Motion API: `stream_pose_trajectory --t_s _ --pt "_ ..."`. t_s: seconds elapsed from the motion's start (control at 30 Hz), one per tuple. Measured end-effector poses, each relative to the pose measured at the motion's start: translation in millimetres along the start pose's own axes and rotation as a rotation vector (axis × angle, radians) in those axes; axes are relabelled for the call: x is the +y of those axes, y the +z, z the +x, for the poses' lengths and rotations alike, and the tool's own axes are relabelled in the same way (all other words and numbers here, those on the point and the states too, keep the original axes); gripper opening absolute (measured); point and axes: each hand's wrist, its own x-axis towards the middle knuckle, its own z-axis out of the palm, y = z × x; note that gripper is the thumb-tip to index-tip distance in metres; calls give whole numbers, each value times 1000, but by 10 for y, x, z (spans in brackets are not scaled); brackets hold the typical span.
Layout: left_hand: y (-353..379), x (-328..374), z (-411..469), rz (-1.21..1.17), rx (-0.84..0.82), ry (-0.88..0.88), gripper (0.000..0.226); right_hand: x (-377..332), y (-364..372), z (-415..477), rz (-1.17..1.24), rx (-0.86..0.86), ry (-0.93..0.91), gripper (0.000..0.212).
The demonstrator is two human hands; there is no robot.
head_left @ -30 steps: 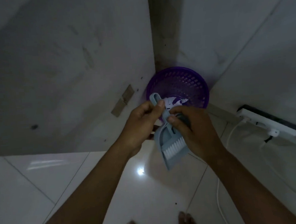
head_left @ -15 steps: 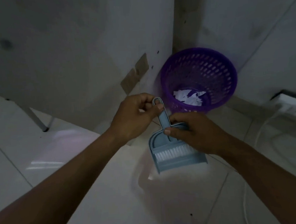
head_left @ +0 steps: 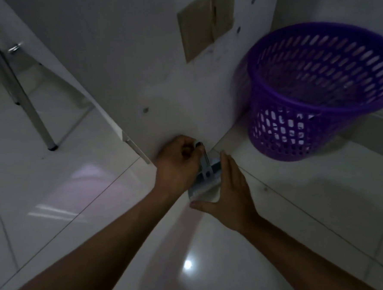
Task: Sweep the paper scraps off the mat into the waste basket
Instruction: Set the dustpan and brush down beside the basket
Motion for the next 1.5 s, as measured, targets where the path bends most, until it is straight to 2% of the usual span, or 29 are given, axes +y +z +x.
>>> stream_pose_trajectory --t_s 0.1,0.23,0.4,0.43,0.53,0.57,0.67,0.77,1.1,1.23,1.33,1.5 --pt "111 -119 -55 -37 96 -23 13 -41 191 32 -33 58 51 149" --pt "130 -162 -51 -57 156 9 19 -67 253 95 -70 126 36 140" --pt "16 -243 -156 123 32 167 14 -46 292 192 -97 114 -5 139" --pt "-23 -264 -199 169 -2 210 19 -46 294 206 -88 109 -16 136" --pt "-144 -294 -358 419 -129 264 59 -61 286 243 -86 126 -30 126" --pt "-181 -312 -392 505 -140 287 64 -70 280 249 -89 115 -23 129" --pt "-249 -396 -415 656 -144 420 60 -81 261 243 -133 88 5 140" --pt "-254 -540 -372 737 -198 489 75 -65 244 213 -183 88 4 143" --pt "-273 -565 -423 796 -308 451 71 -106 155 118 -189 86 -12 139" --pt "-418 -408 -517 736 -306 403 69 -286 -79 -108 -244 72 20 132" --pt "-665 -80 -765 678 -300 296 67 -730 -435 -365 -362 28 -13 120" --pt "-1633 928 -1357 653 -293 194 67 -2015 -1413 -827 -481 -195 -17 102"
